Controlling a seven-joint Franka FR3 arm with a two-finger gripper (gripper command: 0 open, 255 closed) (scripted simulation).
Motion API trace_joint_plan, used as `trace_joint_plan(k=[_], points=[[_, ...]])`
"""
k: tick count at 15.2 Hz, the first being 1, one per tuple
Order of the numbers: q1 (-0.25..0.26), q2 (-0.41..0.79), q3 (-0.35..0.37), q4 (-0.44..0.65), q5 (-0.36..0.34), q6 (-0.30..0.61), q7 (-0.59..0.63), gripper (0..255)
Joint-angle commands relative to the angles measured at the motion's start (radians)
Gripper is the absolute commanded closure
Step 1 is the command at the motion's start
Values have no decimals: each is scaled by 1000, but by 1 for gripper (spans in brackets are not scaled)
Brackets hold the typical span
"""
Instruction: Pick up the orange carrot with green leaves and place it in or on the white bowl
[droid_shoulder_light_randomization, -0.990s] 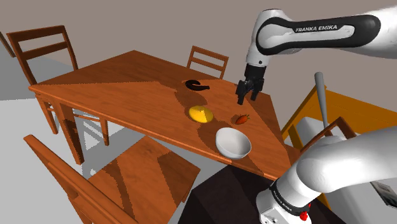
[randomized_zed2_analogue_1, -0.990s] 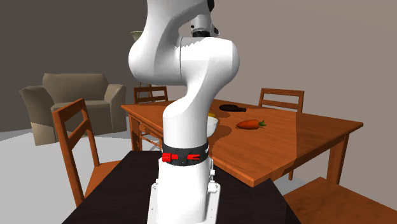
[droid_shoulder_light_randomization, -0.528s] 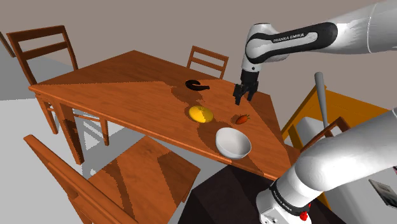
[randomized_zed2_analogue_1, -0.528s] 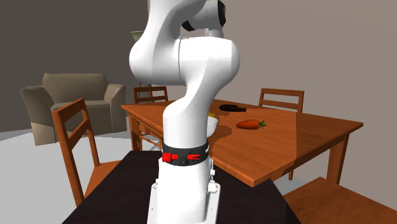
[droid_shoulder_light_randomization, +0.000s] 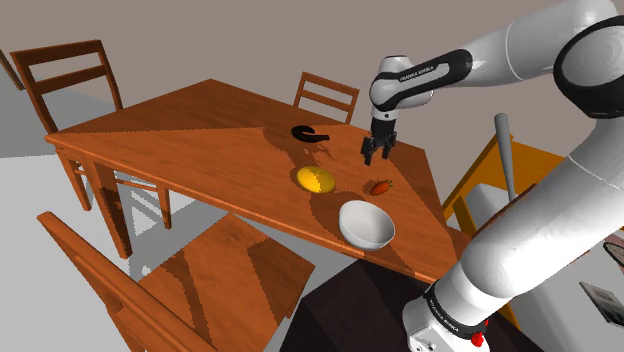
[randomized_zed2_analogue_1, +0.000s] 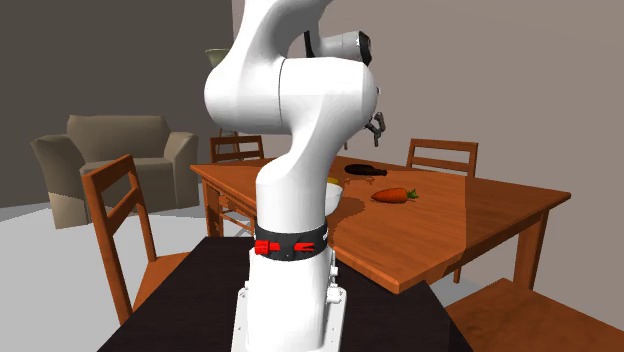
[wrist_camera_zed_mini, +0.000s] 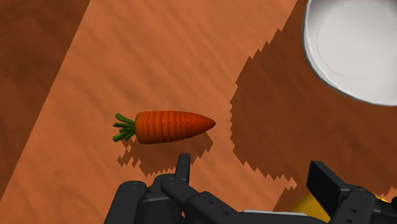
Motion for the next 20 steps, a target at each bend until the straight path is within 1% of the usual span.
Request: trace_joint_plan(k=[1, 8, 16, 17, 20], points=[[-10, 44, -10, 28, -6, 19, -15, 0], [-19, 84, -19, -34, -12, 122, -13, 0], [-19, 84, -19, -34, -12, 122, -13, 0], [-19, 84, -19, -34, -12, 122, -13, 255], [-19, 84, -19, -34, -12, 122, -13, 255]])
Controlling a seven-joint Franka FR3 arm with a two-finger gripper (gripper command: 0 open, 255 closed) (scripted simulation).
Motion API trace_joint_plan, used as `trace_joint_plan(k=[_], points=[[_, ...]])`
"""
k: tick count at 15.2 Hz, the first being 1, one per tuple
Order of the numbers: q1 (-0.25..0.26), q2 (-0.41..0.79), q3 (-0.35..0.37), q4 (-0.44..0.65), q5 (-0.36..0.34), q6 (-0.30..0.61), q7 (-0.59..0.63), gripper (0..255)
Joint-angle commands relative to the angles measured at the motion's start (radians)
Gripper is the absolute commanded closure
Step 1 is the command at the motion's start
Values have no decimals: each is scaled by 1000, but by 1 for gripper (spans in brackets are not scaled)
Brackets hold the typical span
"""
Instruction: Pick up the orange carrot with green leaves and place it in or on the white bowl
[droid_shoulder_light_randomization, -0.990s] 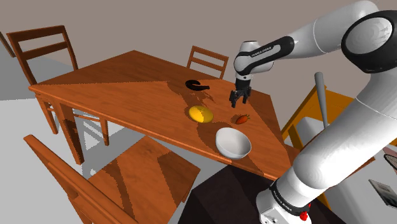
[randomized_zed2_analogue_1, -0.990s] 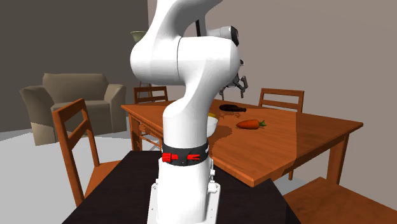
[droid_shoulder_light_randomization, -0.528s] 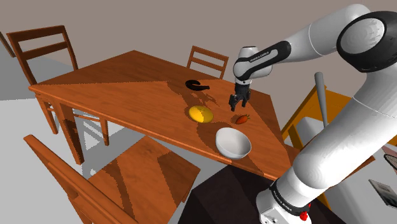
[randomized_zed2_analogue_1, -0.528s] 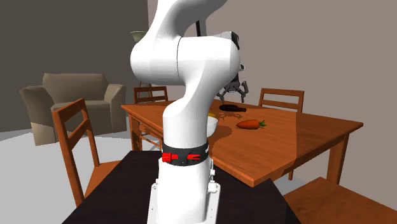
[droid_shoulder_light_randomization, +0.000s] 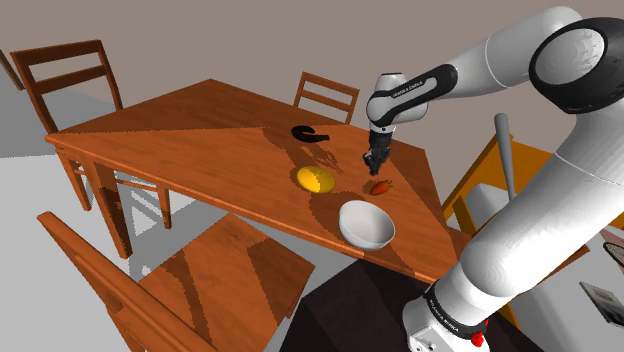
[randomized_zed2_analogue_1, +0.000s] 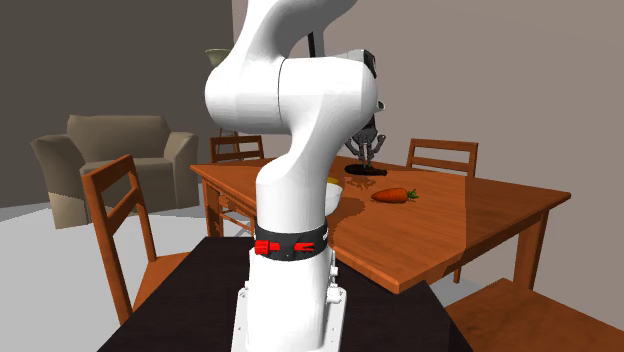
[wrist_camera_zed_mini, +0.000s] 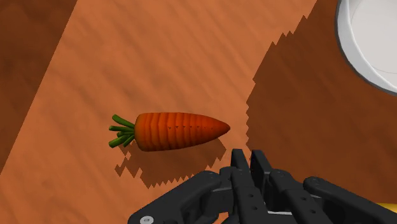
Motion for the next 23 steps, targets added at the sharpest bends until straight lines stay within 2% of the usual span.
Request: trace_joint_plan(k=[1, 6, 7, 11, 16, 17, 23], points=[[0, 0, 0, 0, 0, 0, 0, 255], [0, 0, 0, 0, 0, 0, 0, 255], [0, 0, 0, 0, 0, 0, 0, 0], [-49, 63, -60, -8, 77, 156, 299, 0], [-96, 106, -140, -86, 168, 394, 669, 0], [-98, 109, -148, -96, 176, 417, 701, 0], [-111, 188, -134, -96, 219, 492, 670, 0]])
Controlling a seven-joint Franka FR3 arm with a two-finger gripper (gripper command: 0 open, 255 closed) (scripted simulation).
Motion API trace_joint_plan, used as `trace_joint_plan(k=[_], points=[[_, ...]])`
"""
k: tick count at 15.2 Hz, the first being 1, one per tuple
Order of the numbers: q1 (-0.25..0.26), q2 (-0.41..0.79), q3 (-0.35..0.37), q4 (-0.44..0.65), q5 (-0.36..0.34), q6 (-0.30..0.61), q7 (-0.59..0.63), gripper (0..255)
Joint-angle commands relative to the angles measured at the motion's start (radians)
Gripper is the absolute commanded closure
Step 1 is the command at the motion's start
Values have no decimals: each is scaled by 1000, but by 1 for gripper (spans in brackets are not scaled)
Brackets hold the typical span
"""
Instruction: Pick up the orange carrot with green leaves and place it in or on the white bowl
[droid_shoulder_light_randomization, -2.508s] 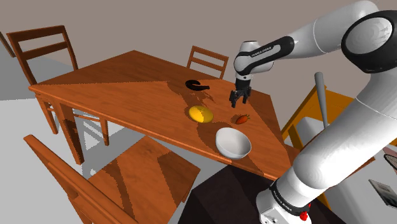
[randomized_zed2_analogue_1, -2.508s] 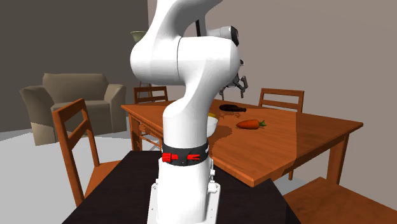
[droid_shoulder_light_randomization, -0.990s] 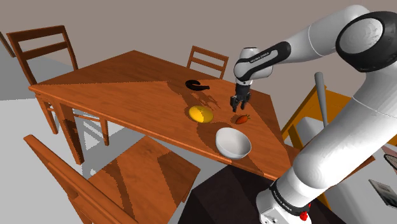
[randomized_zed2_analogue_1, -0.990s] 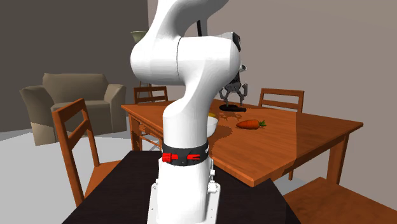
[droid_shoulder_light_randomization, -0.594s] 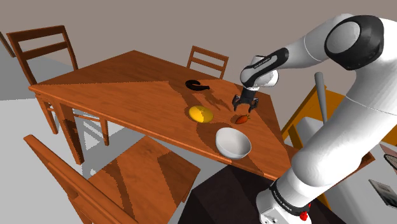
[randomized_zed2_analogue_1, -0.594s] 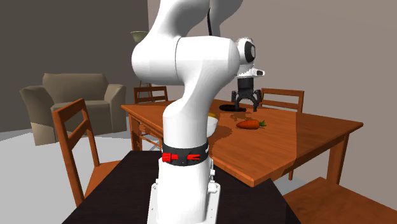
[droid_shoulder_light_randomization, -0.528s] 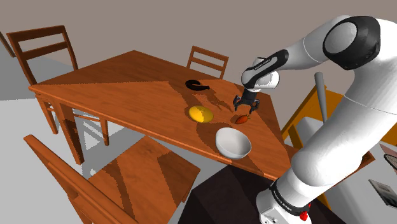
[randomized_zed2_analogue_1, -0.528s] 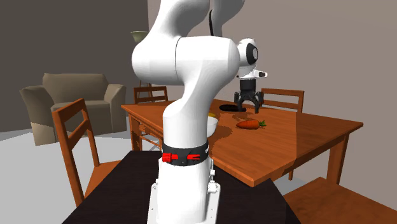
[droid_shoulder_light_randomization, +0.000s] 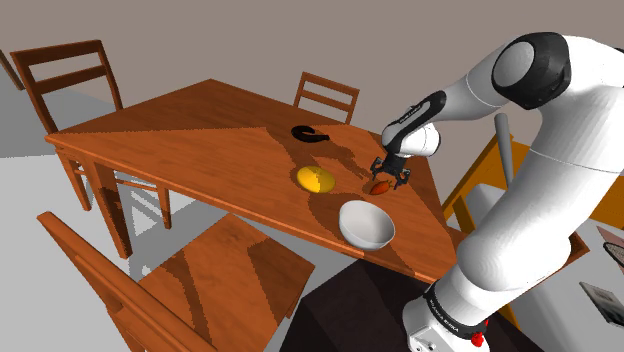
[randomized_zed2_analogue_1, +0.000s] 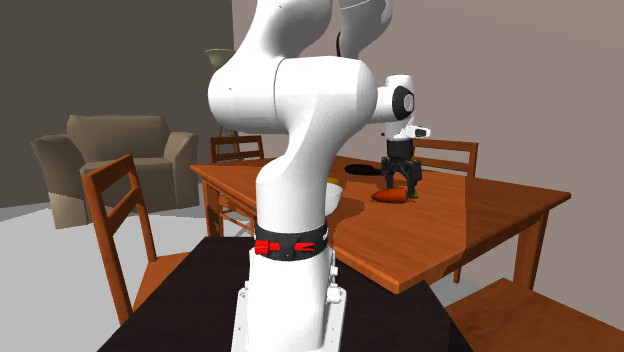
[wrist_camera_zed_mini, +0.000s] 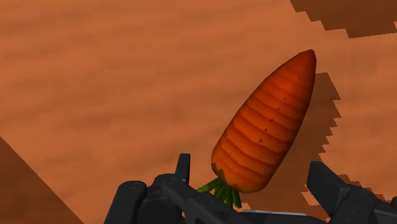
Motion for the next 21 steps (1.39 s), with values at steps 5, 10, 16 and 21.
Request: trace_joint_plan(k=[5, 10, 16, 21], points=[[-8, 35, 9, 4, 19, 30, -13, 0], [-8, 35, 9, 4, 19, 30, -13, 255], [-8, 35, 9, 4, 19, 30, -13, 255], [-3, 9, 1, 4, 5, 5, -4, 255]])
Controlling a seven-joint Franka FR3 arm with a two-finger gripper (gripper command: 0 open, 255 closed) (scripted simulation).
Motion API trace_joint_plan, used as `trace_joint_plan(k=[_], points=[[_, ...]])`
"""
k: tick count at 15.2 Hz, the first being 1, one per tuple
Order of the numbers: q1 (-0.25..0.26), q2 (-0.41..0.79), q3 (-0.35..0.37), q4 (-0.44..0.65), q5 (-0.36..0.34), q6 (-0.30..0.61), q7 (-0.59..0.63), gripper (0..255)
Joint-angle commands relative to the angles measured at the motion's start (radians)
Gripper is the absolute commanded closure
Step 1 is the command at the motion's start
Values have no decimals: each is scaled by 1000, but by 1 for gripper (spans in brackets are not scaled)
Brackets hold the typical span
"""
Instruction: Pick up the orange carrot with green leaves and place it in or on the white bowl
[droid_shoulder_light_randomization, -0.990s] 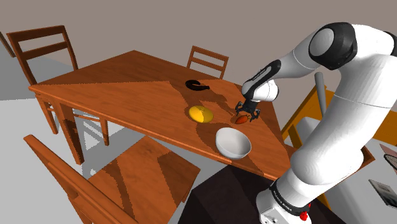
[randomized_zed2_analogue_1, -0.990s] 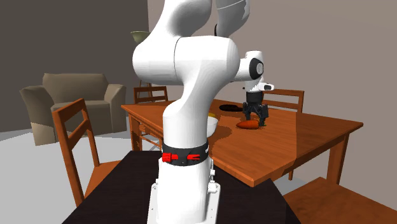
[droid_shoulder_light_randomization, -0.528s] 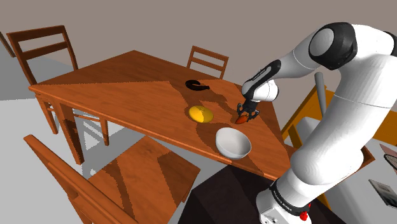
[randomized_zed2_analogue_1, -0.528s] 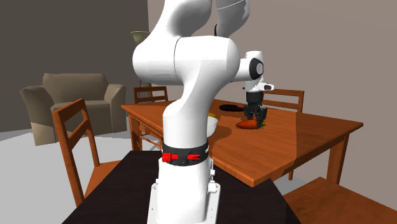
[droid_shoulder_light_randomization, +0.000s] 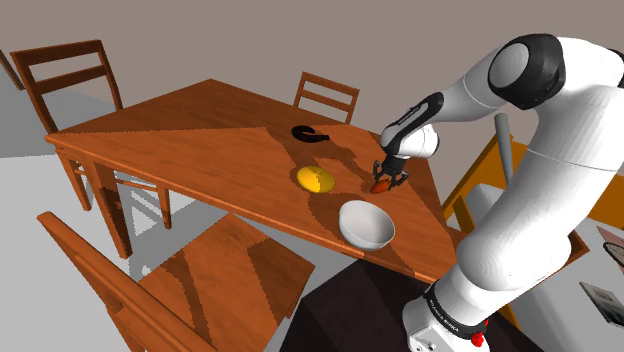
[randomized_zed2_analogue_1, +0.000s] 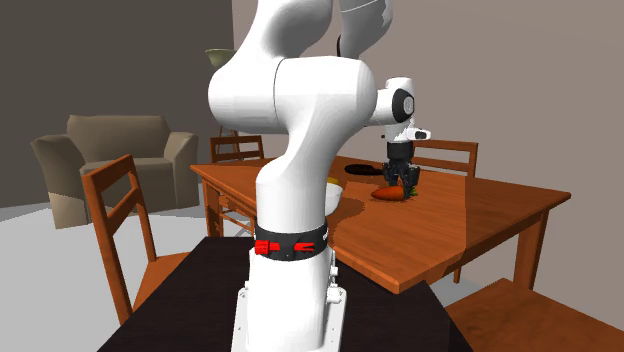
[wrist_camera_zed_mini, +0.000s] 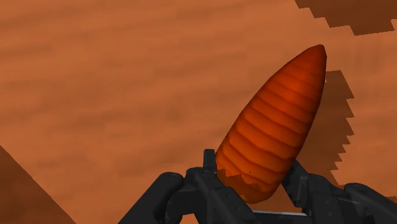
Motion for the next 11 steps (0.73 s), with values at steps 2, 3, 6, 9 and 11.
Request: trace_joint_plan(k=[2, 3, 6, 9, 11], points=[[6, -36, -10, 0, -19, -34, 11, 255], [8, -48, -13, 1, -26, -47, 15, 255], [13, -85, -20, 5, -45, -86, 27, 255], [17, -120, -25, 11, -63, -126, 38, 255], [19, -142, -27, 16, -73, -152, 44, 255]])
